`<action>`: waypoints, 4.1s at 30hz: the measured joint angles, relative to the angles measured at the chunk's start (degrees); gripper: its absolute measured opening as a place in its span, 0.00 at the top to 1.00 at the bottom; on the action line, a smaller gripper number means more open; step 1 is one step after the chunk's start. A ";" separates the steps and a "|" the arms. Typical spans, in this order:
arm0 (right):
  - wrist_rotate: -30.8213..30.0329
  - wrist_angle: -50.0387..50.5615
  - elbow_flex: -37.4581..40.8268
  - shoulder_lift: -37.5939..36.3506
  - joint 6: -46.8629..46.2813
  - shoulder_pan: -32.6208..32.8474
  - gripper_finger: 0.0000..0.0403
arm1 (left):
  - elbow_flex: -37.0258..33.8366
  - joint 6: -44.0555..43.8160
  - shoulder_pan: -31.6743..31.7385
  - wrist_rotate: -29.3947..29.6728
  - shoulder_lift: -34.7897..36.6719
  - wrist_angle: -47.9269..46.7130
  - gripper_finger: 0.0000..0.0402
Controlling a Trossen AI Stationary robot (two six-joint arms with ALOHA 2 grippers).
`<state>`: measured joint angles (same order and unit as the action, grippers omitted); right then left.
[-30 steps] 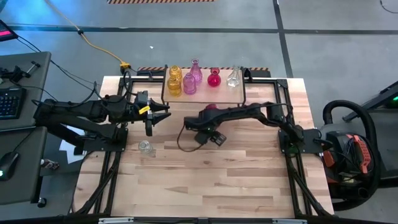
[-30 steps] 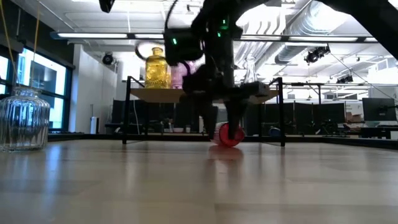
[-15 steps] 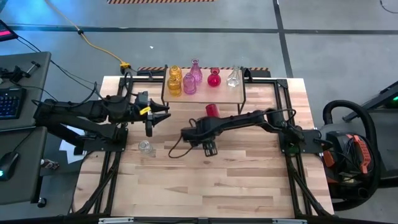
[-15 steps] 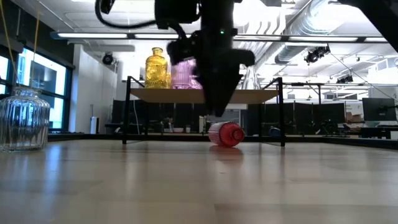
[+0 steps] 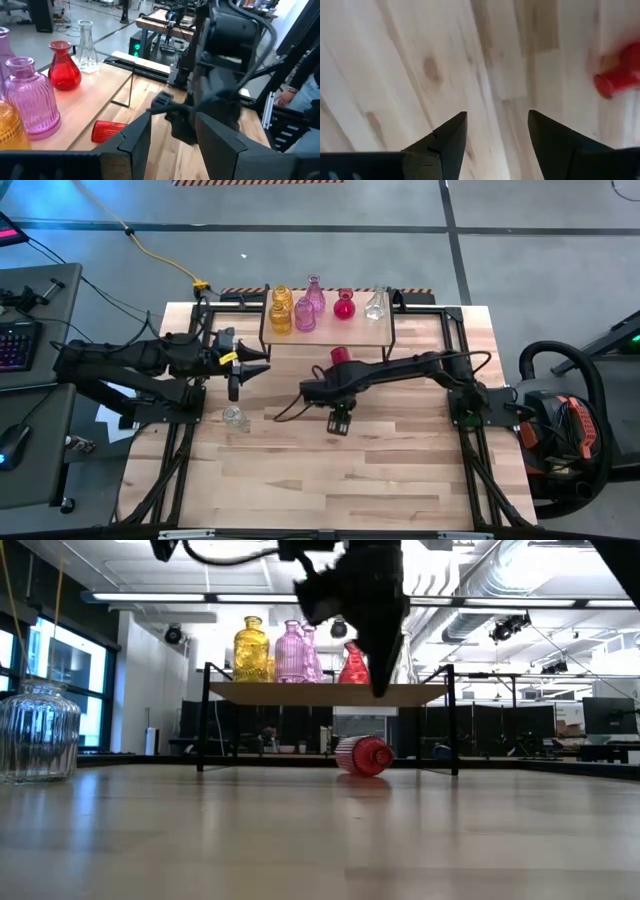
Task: Sort vases onto shelf
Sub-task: Put the red vase on the shelf
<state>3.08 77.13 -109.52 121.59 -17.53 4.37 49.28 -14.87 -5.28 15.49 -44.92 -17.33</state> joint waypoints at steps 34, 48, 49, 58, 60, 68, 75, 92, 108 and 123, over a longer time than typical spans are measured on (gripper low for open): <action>-22.61 4.45 7.10 -0.94 -41.38 -4.54 0.52 | 0.00 1.55 0.00 -1.86 1.61 -4.38 0.64; -17.28 -39.24 42.08 -32.06 -51.03 -3.71 0.52 | 0.00 3.08 0.00 0.72 1.61 -4.34 0.64; -17.90 -42.76 42.47 -33.12 -51.02 -3.73 0.52 | 0.00 3.10 0.00 0.72 1.59 -4.34 0.64; -17.88 -47.74 42.21 -31.49 -46.12 -6.76 0.52 | 0.00 2.09 0.00 0.75 1.59 -4.34 0.64; -14.80 -48.00 42.19 -30.16 -43.37 -8.13 0.52 | 0.00 2.08 0.00 0.74 1.61 -4.32 0.64; -9.99 -47.64 42.19 -26.26 -45.52 -10.77 0.52 | 0.00 1.61 0.00 0.76 1.58 -4.34 0.64; -10.15 -45.83 42.19 -22.78 -45.46 -10.29 0.52 | 0.00 1.46 0.00 0.76 1.60 -4.34 0.64; -17.27 -44.57 42.19 -18.28 -45.02 -10.35 0.52 | 0.00 1.44 -0.02 0.75 1.60 -4.36 0.64; -18.29 -45.72 42.19 -14.46 -43.85 -10.44 0.52 | 0.00 1.40 -0.02 0.70 1.60 -4.99 0.64; -17.80 -46.03 42.17 -11.74 -42.42 -10.68 0.56 | 0.00 1.38 -0.02 0.50 1.61 -5.52 0.64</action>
<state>-14.72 31.10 -67.35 109.84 -59.94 -6.31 49.28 -13.49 -5.30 15.99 -43.31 -22.85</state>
